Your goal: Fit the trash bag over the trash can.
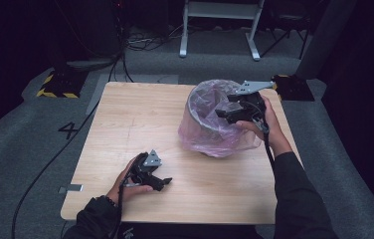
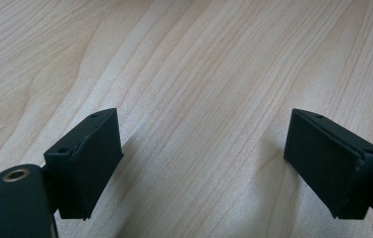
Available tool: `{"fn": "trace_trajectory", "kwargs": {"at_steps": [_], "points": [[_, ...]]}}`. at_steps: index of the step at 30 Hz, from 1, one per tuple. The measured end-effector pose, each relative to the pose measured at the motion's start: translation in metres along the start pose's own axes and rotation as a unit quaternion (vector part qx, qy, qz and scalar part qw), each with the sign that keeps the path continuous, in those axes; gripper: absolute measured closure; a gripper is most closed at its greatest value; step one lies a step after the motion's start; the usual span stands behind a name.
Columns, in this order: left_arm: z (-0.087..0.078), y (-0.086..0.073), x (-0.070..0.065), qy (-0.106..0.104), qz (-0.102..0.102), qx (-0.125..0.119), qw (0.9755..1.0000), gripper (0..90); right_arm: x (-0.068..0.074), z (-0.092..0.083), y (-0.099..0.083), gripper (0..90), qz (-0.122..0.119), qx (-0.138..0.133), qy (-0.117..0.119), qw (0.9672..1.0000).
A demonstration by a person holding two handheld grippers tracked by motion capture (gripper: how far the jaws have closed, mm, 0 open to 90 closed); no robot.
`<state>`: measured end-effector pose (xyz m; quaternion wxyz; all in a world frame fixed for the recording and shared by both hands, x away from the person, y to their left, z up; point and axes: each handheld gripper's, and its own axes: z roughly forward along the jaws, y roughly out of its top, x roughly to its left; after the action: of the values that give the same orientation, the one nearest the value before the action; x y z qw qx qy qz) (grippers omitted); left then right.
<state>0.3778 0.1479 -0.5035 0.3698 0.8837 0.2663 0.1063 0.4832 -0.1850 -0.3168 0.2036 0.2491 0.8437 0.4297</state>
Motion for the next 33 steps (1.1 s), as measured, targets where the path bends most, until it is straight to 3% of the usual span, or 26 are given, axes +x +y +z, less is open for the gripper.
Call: {"fn": "trace_trajectory", "kwargs": {"at_steps": [8,17,23,29,33], "points": [[0.000,0.000,0.000,0.000,0.000,0.000,1.0000,14.3,0.002,0.011,-0.002,29.0,-0.021,0.058,-0.006,0.9981],[0.000,0.000,0.000,0.000,0.000,0.000,1.0000,14.3,-0.003,0.020,-0.002,29.1,-0.010,0.105,0.006,0.9944],[0.000,0.000,0.000,0.000,0.000,0.000,1.0000,14.3,-0.006,0.027,0.001,28.7,-0.005,0.148,-0.009,0.9890],[0.000,0.000,0.000,0.000,0.000,0.000,1.0000,14.3,-0.008,0.035,0.004,28.5,-0.004,0.198,-0.017,0.9800],[0.000,0.000,0.000,-0.001,0.000,0.000,1.0000,14.3,-0.009,0.038,0.005,28.4,0.001,0.217,-0.013,0.9760]]}}
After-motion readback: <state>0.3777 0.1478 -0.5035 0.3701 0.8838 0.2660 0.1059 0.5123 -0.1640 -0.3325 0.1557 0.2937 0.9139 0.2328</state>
